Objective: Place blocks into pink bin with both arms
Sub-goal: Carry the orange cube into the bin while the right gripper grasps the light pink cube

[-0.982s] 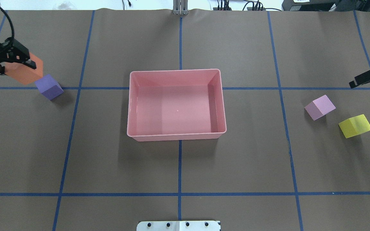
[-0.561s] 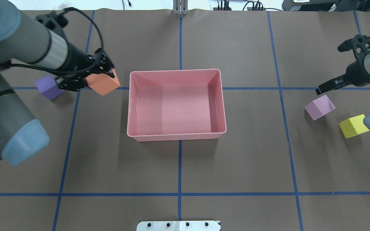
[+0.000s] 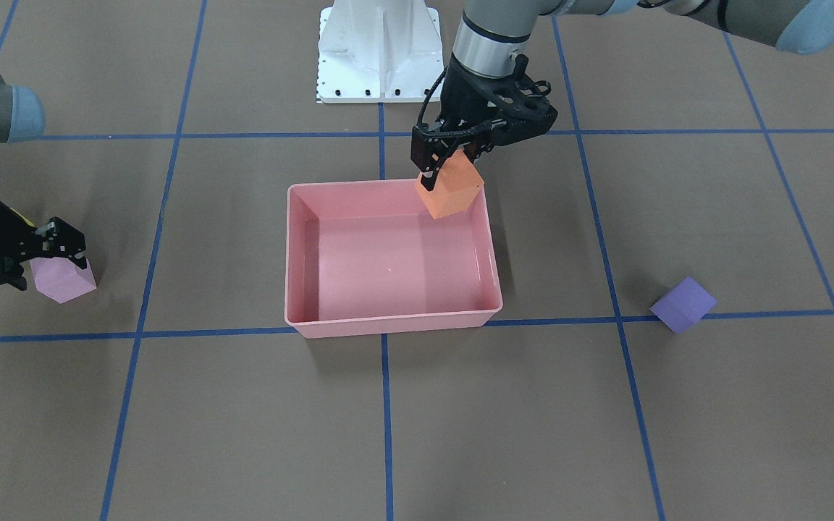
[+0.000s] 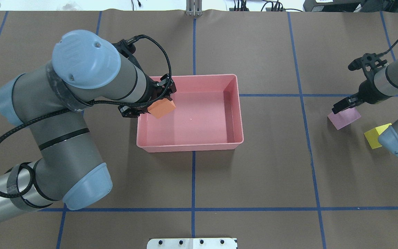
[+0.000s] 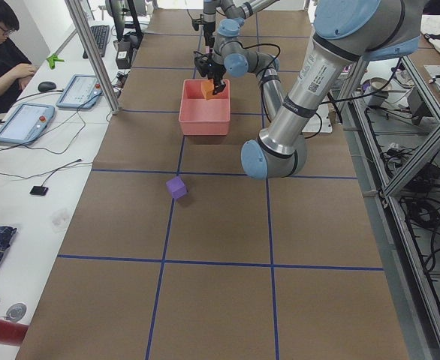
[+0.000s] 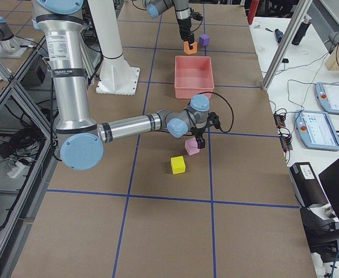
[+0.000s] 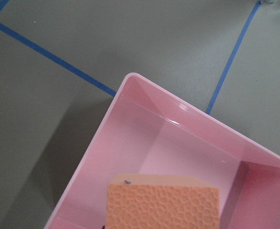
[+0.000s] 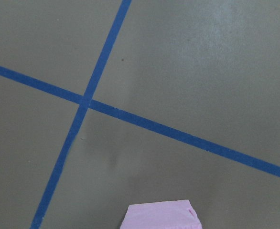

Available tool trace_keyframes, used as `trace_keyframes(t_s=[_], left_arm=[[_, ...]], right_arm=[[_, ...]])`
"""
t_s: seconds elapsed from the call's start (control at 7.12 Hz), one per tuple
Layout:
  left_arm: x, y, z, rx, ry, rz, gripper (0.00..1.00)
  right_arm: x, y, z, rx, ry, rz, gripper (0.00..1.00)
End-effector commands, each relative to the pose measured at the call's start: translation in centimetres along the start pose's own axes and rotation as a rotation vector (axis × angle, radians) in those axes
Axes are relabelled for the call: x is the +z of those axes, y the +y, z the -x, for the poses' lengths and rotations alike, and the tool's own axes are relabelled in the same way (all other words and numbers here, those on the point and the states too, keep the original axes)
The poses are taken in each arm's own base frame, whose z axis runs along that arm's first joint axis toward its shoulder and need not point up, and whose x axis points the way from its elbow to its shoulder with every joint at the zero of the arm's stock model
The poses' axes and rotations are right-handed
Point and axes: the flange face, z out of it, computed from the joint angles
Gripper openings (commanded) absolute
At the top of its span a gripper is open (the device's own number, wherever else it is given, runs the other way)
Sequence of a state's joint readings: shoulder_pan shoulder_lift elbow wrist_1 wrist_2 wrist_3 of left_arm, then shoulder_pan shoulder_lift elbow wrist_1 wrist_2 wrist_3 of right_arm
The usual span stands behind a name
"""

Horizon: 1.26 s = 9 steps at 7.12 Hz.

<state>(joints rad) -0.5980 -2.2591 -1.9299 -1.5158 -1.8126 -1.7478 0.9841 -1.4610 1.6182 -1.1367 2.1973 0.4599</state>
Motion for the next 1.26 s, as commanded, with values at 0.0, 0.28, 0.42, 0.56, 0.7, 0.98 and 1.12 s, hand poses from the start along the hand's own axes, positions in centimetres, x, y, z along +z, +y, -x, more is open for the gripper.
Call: trace_keyframes(t_s=[0.0, 0.28, 0.42, 0.56, 0.7, 0.98, 1.12], left_arm=[[1.1, 0.9, -0.5, -0.013, -0.011, 0.006, 0.0], [2.9, 2.6, -2.8, -0.02, -0.017, -0.015, 0.0], [2.9, 2.8, -2.9, -0.019, -0.015, -0.012, 0.0], [3.0, 3.2, -3.1, -0.015, -0.015, -0.008, 0.0], [3.5, 3.8, -3.9, -0.012, -0.02, -0.003, 0.0], [6.1, 7.1, -8.2, -0.007, -0.04, -0.002, 0.26], [7.2, 7.3, -8.5, 0.001, -0.057, -0.007, 0.99]], right_arm=[[3.1, 1.4, 0.1, -0.012, 0.009, 0.06, 1.0], [4.2, 1.4, -0.5, -0.002, 0.018, 0.08, 0.97], [4.1, 0.9, -0.1, -0.003, 0.006, 0.083, 0.06], [3.6, 0.6, -0.3, -0.002, 0.002, 0.074, 0.0], [2.4, -0.1, -0.6, -0.006, -0.008, 0.055, 0.0], [-0.9, -1.7, -2.5, 0.032, -0.038, 0.01, 0.0], [-3.6, -3.0, -3.5, 0.056, -0.087, -0.017, 0.0]])
